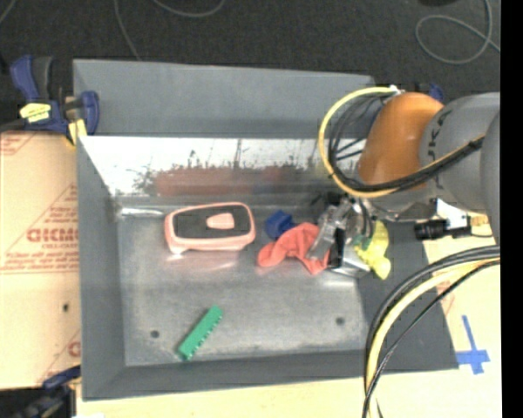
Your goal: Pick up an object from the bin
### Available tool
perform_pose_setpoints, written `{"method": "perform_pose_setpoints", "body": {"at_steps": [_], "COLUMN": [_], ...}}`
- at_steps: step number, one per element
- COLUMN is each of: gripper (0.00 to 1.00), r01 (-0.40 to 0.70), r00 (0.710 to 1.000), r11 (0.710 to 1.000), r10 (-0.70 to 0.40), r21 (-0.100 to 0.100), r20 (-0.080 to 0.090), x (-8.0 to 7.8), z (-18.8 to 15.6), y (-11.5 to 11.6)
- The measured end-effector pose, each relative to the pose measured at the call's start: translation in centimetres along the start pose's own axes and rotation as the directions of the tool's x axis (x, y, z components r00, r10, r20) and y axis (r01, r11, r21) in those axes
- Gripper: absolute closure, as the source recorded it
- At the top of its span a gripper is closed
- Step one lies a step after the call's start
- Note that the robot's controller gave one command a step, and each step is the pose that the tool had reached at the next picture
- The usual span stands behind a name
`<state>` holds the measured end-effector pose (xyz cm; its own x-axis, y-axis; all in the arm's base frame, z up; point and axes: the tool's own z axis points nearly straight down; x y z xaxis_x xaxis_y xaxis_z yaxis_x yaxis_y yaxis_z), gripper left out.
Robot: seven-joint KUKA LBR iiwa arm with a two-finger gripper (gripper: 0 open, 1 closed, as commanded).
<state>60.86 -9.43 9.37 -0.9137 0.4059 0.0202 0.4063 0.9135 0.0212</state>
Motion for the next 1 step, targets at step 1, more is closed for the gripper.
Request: {"method": "perform_pose_setpoints", "body": {"at_steps": [1], "gripper": [1.0], "r01": [-0.004], "r00": [1.0], "r11": [1.0], "r10": [0.004], "r21": [0.004], "r20": [0.011], "x": [-0.32], "z": [-2.41], "y": [-0.3]}}
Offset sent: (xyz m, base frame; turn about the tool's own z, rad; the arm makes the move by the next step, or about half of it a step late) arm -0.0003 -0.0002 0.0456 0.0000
